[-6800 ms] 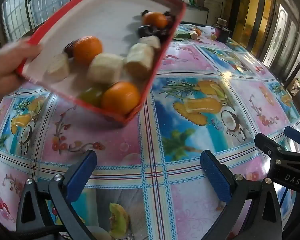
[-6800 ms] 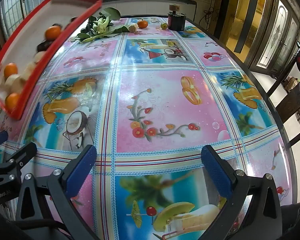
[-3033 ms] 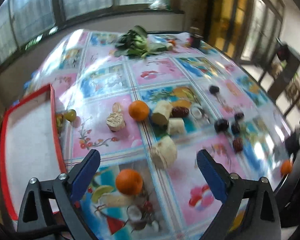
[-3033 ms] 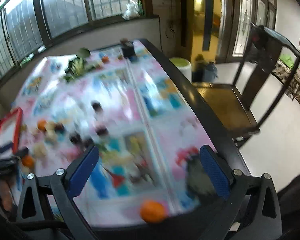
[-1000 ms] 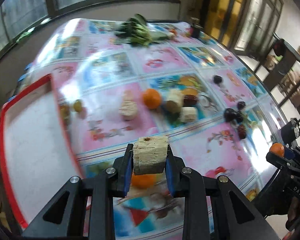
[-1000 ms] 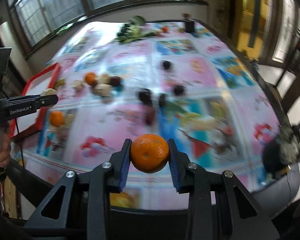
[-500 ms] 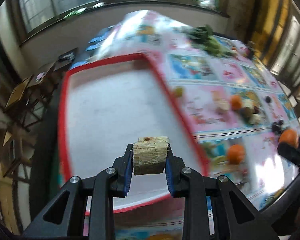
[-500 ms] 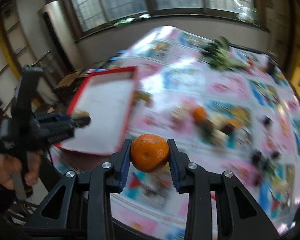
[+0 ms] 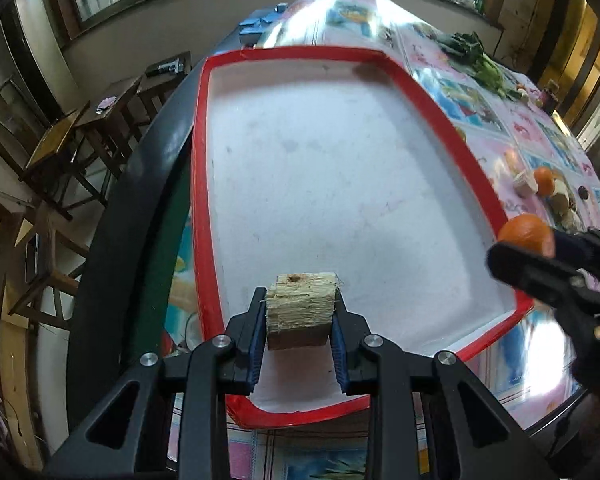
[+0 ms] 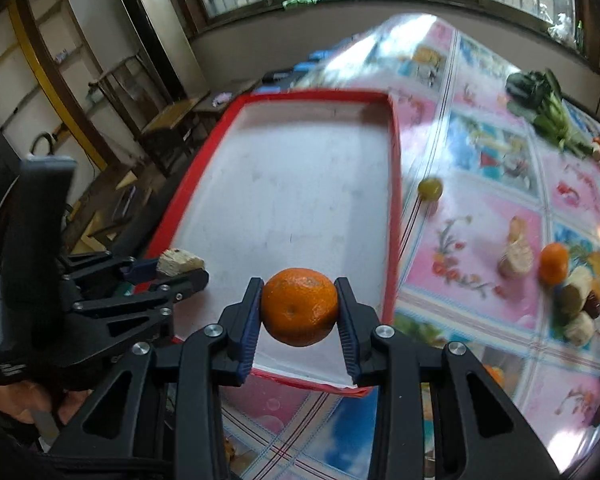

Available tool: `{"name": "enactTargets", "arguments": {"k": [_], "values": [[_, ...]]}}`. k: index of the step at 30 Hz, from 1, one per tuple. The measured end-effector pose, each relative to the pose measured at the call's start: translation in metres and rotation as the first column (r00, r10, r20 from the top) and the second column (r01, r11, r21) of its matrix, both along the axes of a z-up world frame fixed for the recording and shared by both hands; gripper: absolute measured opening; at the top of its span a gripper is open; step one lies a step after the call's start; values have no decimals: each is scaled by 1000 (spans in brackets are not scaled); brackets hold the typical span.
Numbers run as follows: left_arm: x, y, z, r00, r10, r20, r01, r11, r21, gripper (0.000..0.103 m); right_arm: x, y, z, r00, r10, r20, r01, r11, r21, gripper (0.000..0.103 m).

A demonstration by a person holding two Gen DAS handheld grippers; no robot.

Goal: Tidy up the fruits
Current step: 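Carry the orange and yam chunk into the red tray and open both tools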

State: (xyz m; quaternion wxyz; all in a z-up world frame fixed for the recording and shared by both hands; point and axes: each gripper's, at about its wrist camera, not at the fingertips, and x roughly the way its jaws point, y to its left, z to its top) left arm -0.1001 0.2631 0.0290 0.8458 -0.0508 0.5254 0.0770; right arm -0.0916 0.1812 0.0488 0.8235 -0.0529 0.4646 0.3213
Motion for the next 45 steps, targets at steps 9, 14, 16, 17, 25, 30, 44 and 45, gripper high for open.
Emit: {"name": "enactTargets", "arguments": {"k": [9, 14, 16, 17, 25, 30, 44, 45], "values": [[-5, 8, -2, 998, -56, -5, 56, 998, -21, 28, -7, -2, -18, 997, -33, -65, 31, 999, -25, 37], [-10, 12, -3, 997, -79, -21, 78, 997, -19, 27, -22, -2, -22, 994, -24, -103, 23, 1000, -15, 37], [-13, 13, -3, 995, -90, -30, 90, 996, -17, 27, -26, -2, -23, 992, -19, -126, 19, 1000, -3, 37], [-15, 13, -3, 995, -97, -35, 96, 995, -14, 27, -31, -1, -23, 991, -10, -132, 10, 1000, 0, 37], [-27, 12, -4, 989, -135, -61, 134, 991, -11, 27, -53, 1, -29, 983, 11, -182, -8, 1000, 21, 37], [-24, 14, -4, 989, -138, -50, 136, 990, -34, 28, -50, -3, -34, 985, -30, -167, 32, 999, 8, 38], [-19, 15, 20, 982, -180, 54, 183, 980, -73, 52, -52, -40, 23, 989, -147, 32, 146, 988, 41, 50], [-17, 14, 26, 979, -189, 70, 195, 977, -84, 54, -51, -51, 39, 979, -181, 93, 179, 983, 35, 50]]}}
